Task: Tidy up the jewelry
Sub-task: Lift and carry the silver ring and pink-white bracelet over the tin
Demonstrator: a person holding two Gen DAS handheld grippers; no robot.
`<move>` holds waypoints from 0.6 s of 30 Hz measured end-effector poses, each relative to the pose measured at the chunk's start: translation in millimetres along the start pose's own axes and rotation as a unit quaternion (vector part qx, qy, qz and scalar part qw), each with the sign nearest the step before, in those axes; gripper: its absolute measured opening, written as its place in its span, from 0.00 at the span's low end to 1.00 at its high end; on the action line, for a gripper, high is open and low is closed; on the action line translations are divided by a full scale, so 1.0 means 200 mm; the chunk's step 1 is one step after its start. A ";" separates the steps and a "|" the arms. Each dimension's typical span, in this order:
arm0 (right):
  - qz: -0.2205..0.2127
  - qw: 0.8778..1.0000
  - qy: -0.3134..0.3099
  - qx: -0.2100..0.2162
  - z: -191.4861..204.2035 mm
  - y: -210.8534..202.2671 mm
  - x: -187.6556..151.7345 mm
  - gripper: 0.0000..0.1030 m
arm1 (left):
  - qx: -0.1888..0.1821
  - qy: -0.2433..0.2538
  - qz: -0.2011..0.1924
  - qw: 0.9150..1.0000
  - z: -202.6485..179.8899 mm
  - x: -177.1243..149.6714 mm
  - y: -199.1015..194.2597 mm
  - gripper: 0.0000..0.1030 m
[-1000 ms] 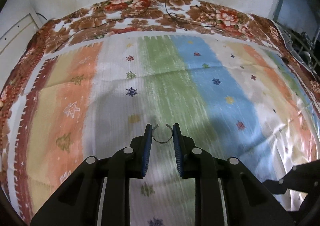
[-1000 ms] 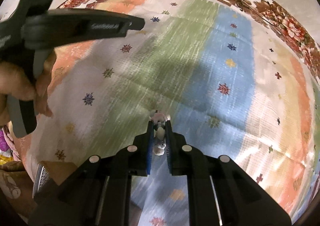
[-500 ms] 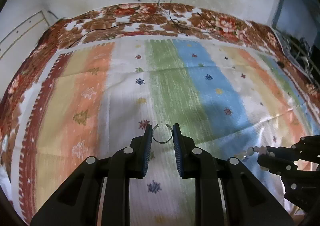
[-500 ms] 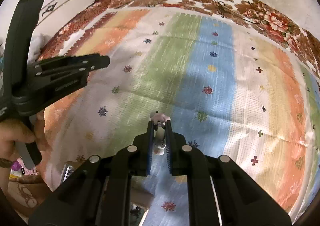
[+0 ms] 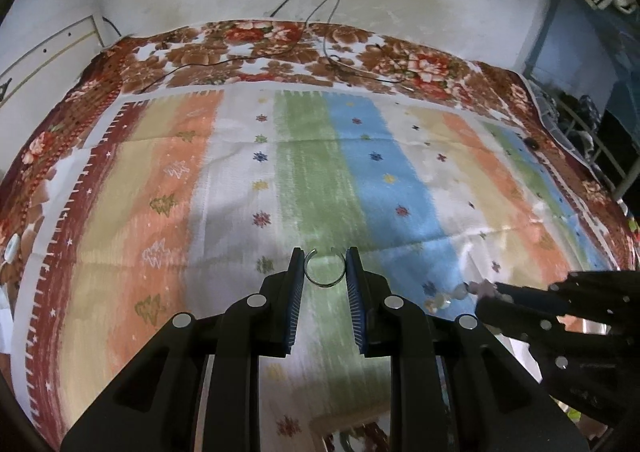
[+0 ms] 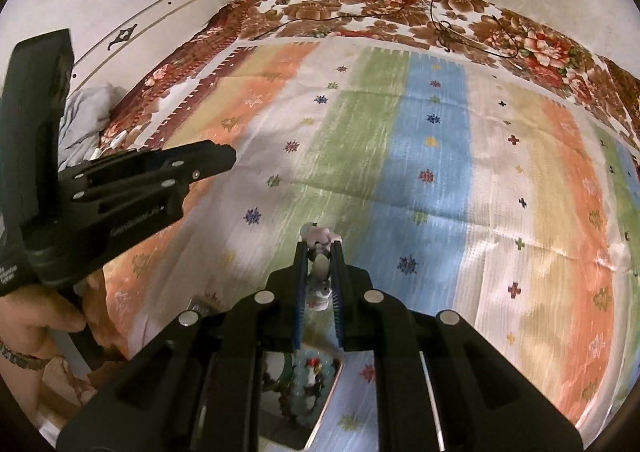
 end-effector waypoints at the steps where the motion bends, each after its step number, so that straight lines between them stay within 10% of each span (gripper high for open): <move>1: 0.001 1.000 0.001 0.001 0.01 -0.01 -0.02 0.12 | 0.000 0.002 0.000 1.000 -0.01 -0.01 -0.01 0.20; 18: 0.006 1.000 0.000 0.018 0.17 -0.14 -0.26 0.12 | -0.043 0.014 -0.021 0.999 -0.14 -0.27 -0.37 0.20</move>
Point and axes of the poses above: each gripper's, at about its wrist camera, not at the fingertips, and y roughly the way its jaws point, z to its left, x to its top, the point moved 9 cm from there along y, roughly the way its jaws point, and after that the axes turned 9 degrees about x, right-handed, at the moved point
